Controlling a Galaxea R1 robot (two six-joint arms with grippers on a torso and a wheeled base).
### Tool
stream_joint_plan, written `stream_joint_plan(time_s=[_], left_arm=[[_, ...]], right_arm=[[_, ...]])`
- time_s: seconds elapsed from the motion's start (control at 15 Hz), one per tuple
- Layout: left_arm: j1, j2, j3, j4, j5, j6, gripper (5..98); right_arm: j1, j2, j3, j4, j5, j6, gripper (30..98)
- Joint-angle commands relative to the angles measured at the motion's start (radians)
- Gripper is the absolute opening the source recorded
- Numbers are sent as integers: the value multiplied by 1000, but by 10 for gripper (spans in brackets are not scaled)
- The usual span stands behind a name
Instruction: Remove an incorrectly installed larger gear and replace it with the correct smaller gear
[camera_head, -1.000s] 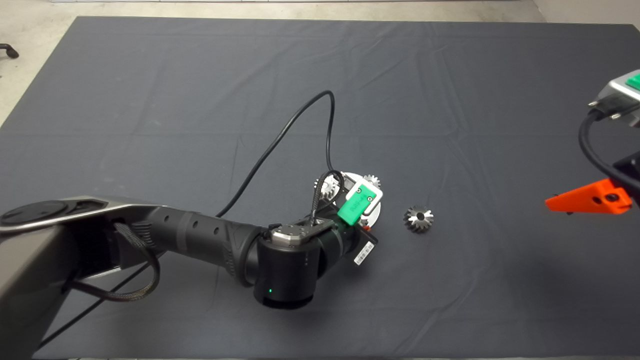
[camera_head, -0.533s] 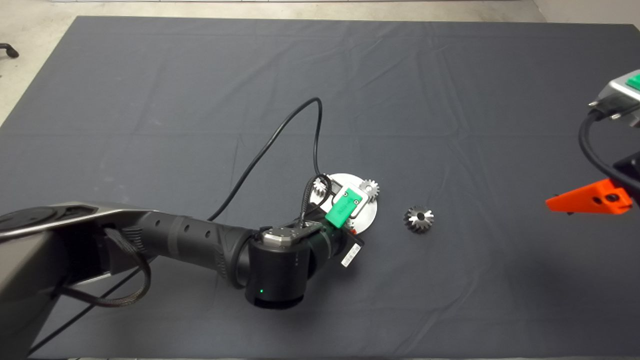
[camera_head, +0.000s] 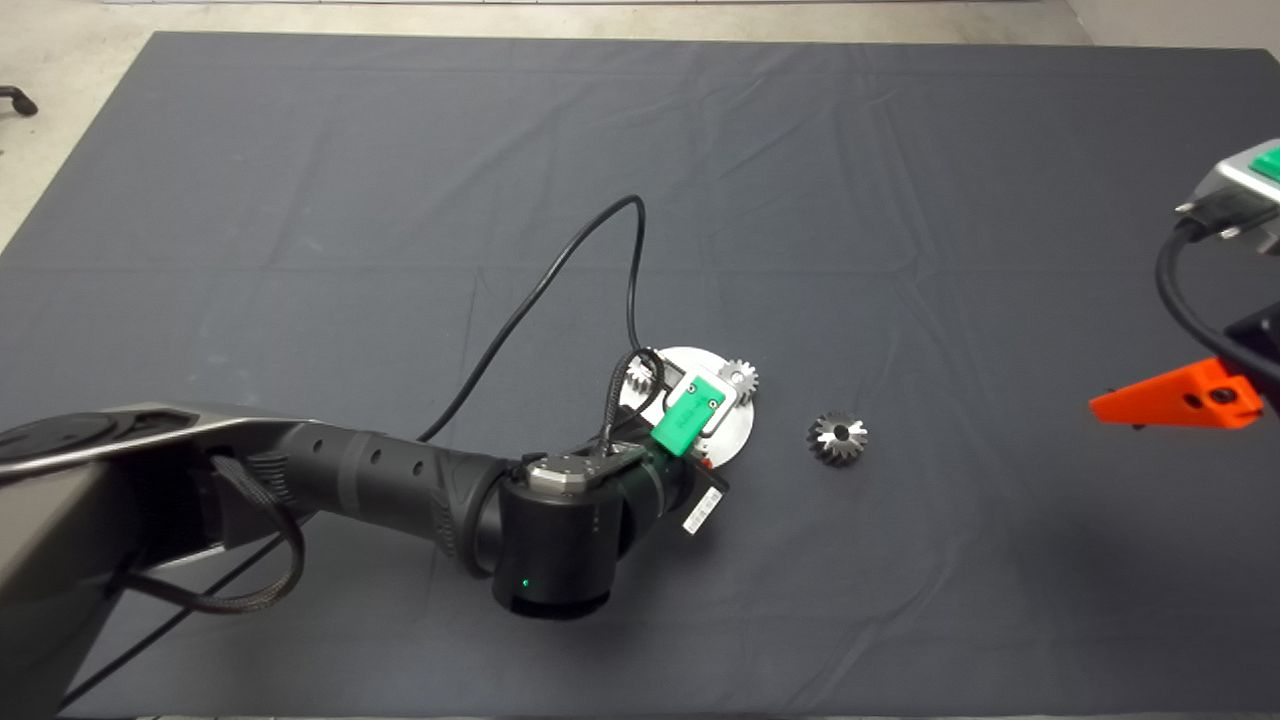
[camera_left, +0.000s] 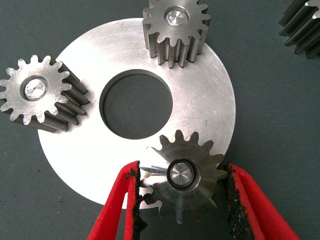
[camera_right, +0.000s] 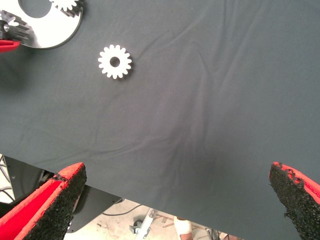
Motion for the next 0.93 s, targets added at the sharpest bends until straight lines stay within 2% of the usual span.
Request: stream_joint_plan(time_s=[0.0,0.53,0.87], left_arm=[[-13,12,38,5,-13,1,337],[-13,25,28,5,-11,-4,353],[-10,26,28,5,-13,-4,423]], right_arm=[[18,4,5,29,-51,7,968],[18,5,5,29,-51,7,968],[18,5,5,29,-51,7,968]])
